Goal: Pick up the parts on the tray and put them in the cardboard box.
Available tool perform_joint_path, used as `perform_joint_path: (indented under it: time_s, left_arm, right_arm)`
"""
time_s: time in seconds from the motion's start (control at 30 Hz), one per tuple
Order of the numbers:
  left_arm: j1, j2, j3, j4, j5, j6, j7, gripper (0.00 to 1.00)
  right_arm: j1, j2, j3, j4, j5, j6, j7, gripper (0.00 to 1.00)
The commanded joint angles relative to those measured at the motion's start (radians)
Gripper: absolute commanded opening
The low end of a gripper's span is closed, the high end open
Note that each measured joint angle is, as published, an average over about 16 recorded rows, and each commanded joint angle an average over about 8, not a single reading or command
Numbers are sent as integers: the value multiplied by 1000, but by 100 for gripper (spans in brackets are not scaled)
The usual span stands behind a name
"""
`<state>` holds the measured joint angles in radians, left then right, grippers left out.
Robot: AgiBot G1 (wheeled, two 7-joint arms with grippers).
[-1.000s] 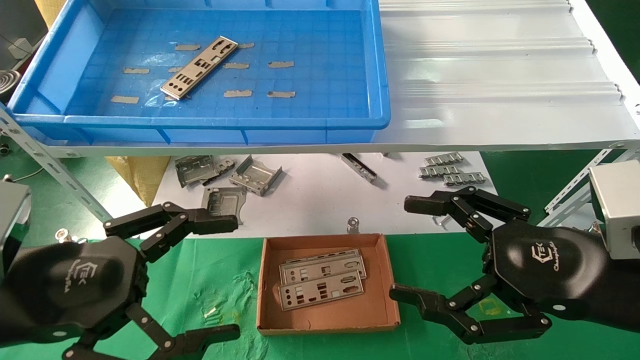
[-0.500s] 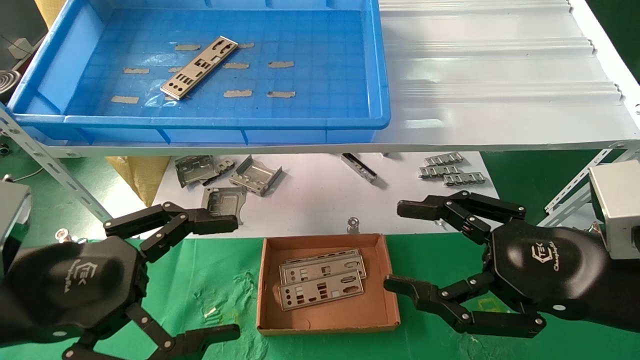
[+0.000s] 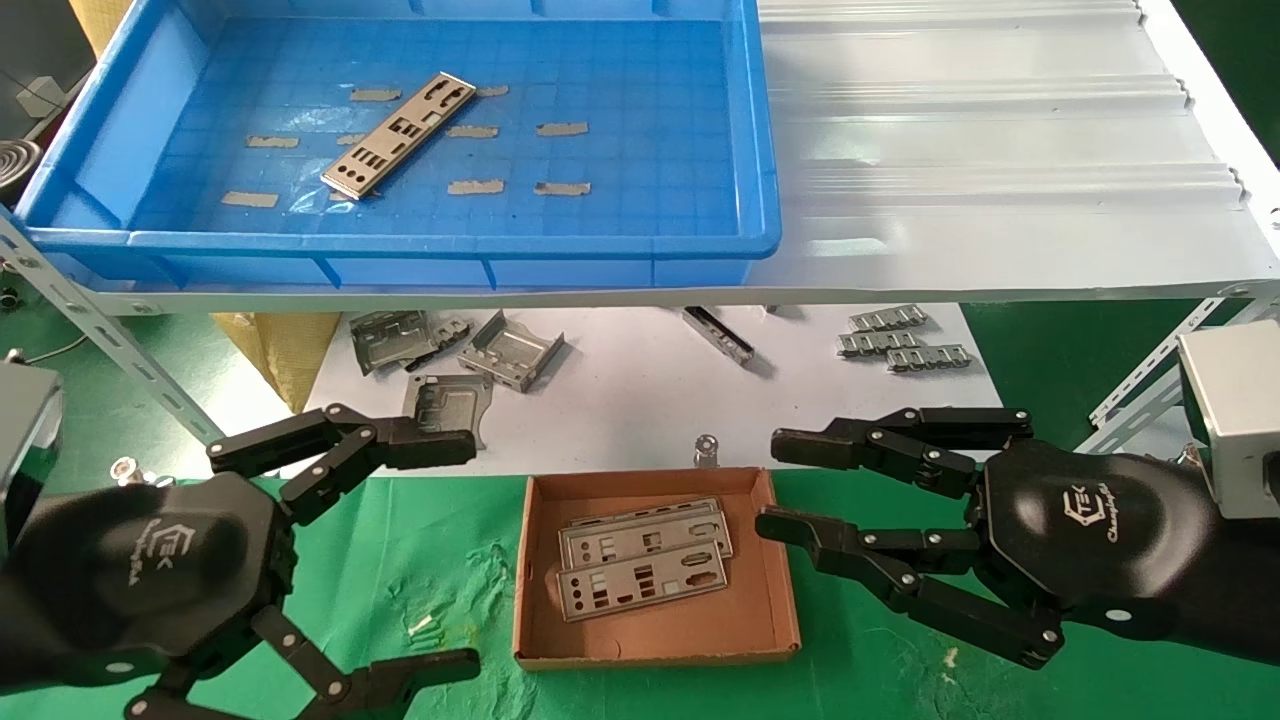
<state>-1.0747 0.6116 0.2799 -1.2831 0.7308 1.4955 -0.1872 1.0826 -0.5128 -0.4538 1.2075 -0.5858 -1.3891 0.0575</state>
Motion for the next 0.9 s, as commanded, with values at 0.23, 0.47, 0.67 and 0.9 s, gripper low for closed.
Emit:
perform_joint_path:
  time_s: [0.23, 0.47, 0.67, 0.9]
  left_arm:
    - [0, 0, 0, 0, 0, 0, 0, 100]
    - [0, 0, 0, 0, 0, 0, 0, 100]
    - [0, 0, 0, 0, 0, 0, 0, 100]
    - [0, 0, 0, 0, 0, 0, 0, 100]
  right_arm:
    - [0, 0, 0, 0, 0, 0, 0, 0]
    - [0, 0, 0, 0, 0, 0, 0, 0]
    - [0, 0, 0, 0, 0, 0, 0, 0]
    - [0, 0, 0, 0, 0, 0, 0, 0]
